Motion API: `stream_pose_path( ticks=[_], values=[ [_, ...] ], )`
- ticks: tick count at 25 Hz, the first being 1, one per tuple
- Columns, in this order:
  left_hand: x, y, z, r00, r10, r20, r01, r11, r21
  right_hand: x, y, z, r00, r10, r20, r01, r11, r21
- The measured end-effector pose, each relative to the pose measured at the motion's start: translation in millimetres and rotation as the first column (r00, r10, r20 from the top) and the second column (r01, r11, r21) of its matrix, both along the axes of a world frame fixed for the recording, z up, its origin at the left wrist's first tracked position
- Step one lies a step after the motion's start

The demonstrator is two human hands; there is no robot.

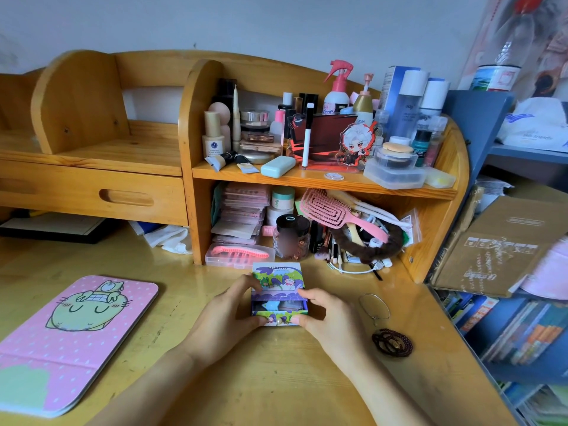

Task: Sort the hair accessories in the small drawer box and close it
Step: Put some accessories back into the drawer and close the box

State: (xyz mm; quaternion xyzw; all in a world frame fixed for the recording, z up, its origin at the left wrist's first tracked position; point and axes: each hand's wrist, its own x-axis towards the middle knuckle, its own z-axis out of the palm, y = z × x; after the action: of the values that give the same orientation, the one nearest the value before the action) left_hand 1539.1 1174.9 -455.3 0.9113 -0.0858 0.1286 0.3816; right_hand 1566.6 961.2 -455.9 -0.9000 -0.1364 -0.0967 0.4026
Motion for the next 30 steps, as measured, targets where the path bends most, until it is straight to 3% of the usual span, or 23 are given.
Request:
stream_pose_path(
  ticks=[13, 30],
  values=[
    [4.2, 2.2, 1.2, 0.997, 0.028, 0.076, -0.031, 0.999, 0.042, 0.1, 4.2, 2.2, 0.987, -0.052, 0.149, 0.066, 0.994, -0.089],
    [5.2, 2.4, -0.9, 0.991, 0.049, 0.126, -0.06, 0.995, 0.084, 0.6, 3.7, -1.5, 0.946, 0.001, 0.325, 0.055, 0.985, -0.165]
  ],
)
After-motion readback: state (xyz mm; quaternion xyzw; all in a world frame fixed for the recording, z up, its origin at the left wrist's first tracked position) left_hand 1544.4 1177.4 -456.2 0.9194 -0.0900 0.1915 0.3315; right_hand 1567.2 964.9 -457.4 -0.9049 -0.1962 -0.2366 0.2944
